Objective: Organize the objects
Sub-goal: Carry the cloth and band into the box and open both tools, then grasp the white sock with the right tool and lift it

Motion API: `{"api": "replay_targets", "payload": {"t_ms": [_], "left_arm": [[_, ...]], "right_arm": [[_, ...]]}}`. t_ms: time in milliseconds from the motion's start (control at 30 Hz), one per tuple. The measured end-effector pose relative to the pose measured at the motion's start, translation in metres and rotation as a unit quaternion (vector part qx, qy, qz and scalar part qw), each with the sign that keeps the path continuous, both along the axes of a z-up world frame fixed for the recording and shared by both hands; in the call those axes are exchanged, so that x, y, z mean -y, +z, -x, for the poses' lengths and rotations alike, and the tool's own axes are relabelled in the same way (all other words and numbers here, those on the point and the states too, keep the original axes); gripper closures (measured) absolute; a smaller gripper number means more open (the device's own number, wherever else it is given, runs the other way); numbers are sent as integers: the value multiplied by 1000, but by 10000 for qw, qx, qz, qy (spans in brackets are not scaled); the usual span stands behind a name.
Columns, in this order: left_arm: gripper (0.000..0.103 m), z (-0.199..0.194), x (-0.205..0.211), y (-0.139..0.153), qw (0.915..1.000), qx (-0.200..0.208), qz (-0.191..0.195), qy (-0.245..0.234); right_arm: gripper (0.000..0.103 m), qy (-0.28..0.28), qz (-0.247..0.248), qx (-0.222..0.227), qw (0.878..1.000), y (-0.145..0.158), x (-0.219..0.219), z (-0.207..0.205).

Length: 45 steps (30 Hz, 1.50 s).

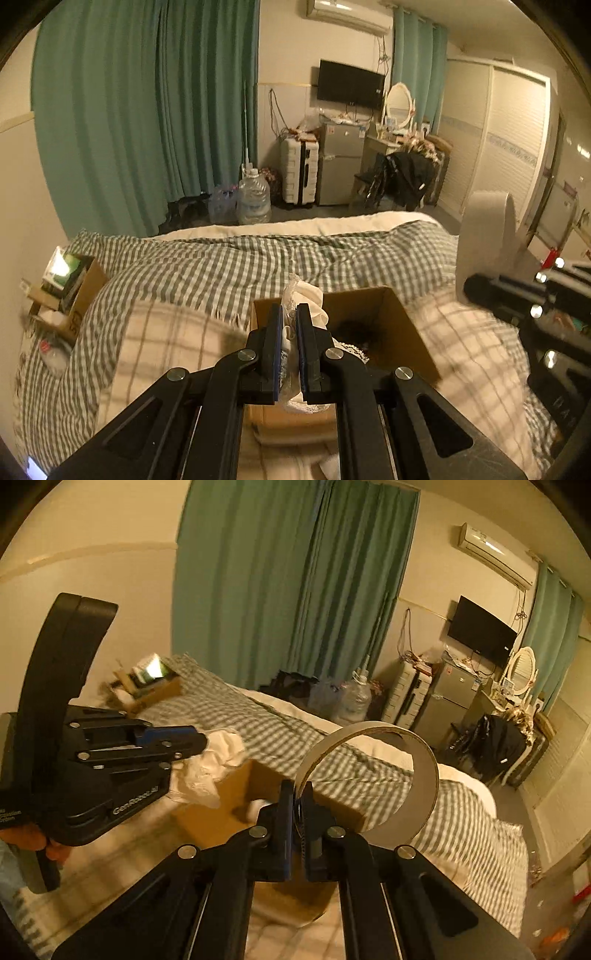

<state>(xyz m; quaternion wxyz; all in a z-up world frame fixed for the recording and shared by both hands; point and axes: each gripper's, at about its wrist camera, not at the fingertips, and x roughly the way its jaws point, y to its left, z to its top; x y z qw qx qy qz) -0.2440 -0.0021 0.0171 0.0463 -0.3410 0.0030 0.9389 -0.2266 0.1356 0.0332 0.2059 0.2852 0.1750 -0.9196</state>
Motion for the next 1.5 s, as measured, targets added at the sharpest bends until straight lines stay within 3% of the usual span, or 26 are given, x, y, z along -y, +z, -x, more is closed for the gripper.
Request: {"api": "replay_targets", "payload": {"t_ms": [133,367,533,733,867,900,933,1000,1367,1500], "left_arm": [[96,39,-2,-30,9996,266,88,-63],[96,71,-12,-81,9970,699,302,-161],[96,80,-19,-106,9952,885,357,-224],[96,80,-25,-104,9941,921,461,-352],[87,73,-26,-91,9942,889,449,-407],[72,72,-25,-88,9940,891,501,-382],[49,67,-25,-84,9940,872,577,-312],[27,59,-22,-74,9947,796,611,-230],[26,-34,8,9,9991,165,386,-16],[26,-72,26,25,9997,29,219,134]], "right_arm": [[100,-57,-41,190,9998,-16,2,45],[100,-34,-50,754,9971,-78,0,101],[100,-37,-16,1072,9942,-113,-5,113],[100,-55,-42,1238,9923,-129,-7,107],[94,-143,61,1271,9918,-118,-13,102],[84,-185,28,1220,9924,-113,-15,100],[68,-204,9,1172,9929,-108,-17,96],[48,-241,60,1094,9937,-95,-22,83],[42,-560,51,204,9982,15,-48,-23],[40,-538,92,11,9985,33,-52,-64]]}}
